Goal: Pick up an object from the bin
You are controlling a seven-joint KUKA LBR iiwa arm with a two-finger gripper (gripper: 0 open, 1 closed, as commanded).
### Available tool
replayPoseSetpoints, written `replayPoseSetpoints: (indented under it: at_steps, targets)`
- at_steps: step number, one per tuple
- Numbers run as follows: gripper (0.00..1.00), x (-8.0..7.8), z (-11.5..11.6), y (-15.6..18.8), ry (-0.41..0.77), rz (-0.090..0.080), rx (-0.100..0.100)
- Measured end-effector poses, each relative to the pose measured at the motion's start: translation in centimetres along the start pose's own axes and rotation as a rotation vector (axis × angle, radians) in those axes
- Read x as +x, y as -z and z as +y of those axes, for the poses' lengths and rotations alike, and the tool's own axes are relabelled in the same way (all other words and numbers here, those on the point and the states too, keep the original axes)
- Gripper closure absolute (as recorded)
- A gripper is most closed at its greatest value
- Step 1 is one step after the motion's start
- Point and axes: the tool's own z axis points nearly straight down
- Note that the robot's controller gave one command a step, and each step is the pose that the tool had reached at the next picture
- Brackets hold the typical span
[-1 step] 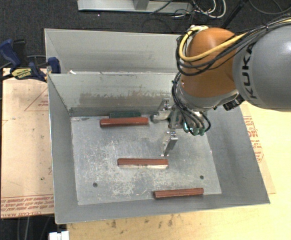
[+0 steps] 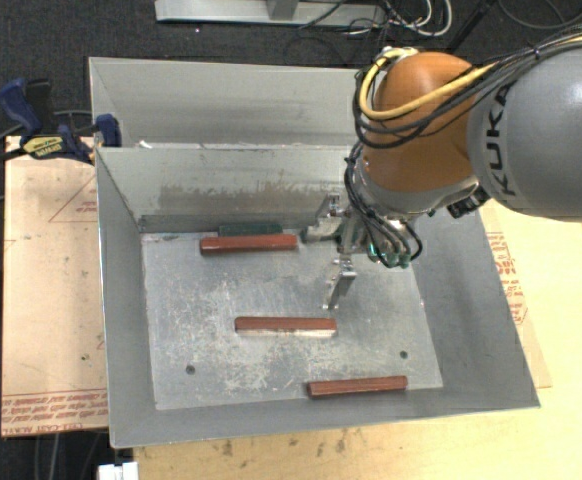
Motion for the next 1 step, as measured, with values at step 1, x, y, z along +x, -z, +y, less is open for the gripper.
replayPoseSetpoints:
  at_steps: [1]
  targets:
    - [0.00,-0.20,0.36,-4.85,0.058,-0.006,0.000]
